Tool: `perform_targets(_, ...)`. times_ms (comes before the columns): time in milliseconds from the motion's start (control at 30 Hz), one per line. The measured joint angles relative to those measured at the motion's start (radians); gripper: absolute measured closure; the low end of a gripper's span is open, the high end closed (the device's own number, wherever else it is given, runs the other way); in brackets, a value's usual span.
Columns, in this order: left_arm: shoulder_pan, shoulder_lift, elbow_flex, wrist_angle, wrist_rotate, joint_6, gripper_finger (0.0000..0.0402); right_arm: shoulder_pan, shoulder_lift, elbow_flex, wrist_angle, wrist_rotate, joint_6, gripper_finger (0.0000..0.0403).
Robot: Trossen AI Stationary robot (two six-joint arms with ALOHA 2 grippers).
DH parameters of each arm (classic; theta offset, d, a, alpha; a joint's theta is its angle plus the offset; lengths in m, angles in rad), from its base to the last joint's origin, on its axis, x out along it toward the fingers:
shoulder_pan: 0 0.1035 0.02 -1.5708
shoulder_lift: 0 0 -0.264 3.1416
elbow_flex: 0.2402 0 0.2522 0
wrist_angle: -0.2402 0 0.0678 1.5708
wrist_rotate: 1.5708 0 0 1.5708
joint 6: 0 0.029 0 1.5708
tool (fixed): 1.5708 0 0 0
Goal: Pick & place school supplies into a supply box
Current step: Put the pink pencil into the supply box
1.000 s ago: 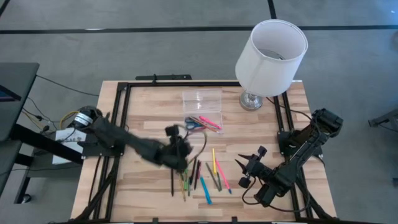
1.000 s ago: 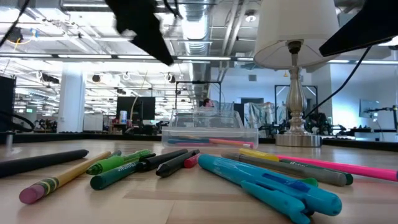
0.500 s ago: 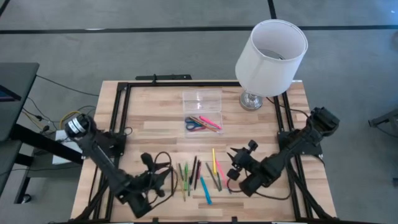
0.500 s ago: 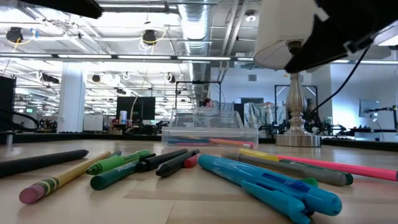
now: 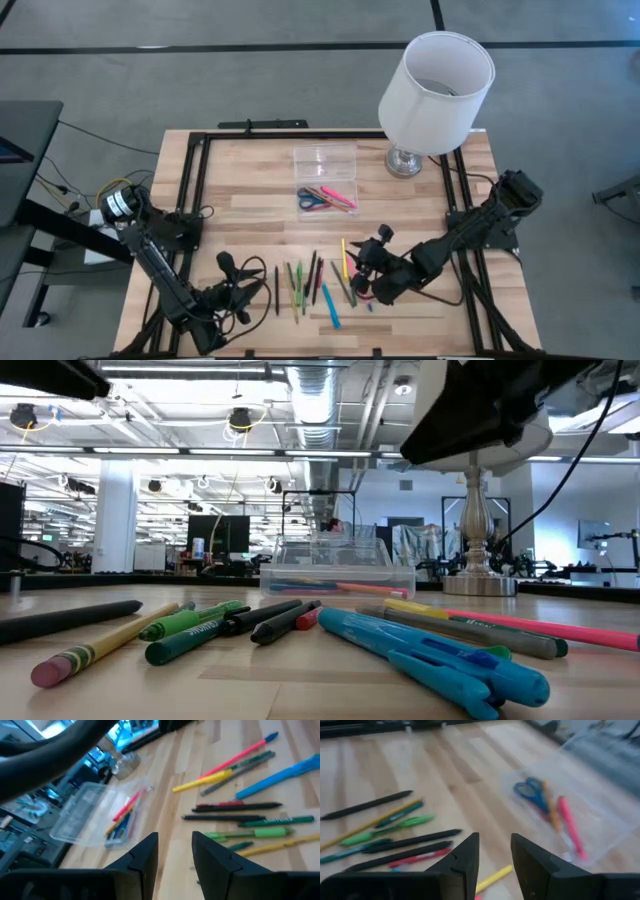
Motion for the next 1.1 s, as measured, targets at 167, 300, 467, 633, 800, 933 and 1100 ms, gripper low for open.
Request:
perform_targets(167,0.000,0.000,0.000,-0.028,0.024,-0.038,0.0288,-0.037,0.006,0.000,0.043,-0.198,0.086,0.0296)
perform_targets(300,0.000,0.000,0.000,-0.041,0.024,-0.039,0.0288,-0.055,0.043,-0.001,0.025,-0.240,0.132,0.0296)
perform_targets(467,0.000,0.000,0.000,-0.050,0.023,-0.041,0.0288,-0.087,0.065,-0.001,-0.035,-0.255,0.167,0.0296)
perform_targets(633,0.000,0.000,0.000,-0.080,0.024,-0.076,0.0288,-0.100,0.078,-0.001,-0.092,-0.318,0.219,0.0296)
perform_targets(800,0.000,0.000,0.000,-0.091,0.029,-0.107,0.0288,-0.090,0.082,0.000,-0.130,-0.397,0.244,0.0296)
perform_targets(933,0.000,0.000,0.000,-0.090,0.032,-0.108,0.0288,-0.078,0.082,0.000,-0.150,-0.418,0.246,0.0296)
perform_targets(1100,0.000,0.000,0.000,-0.091,0.033,-0.108,0.0288,-0.064,0.082,0.000,-0.148,-0.444,0.245,0.0296)
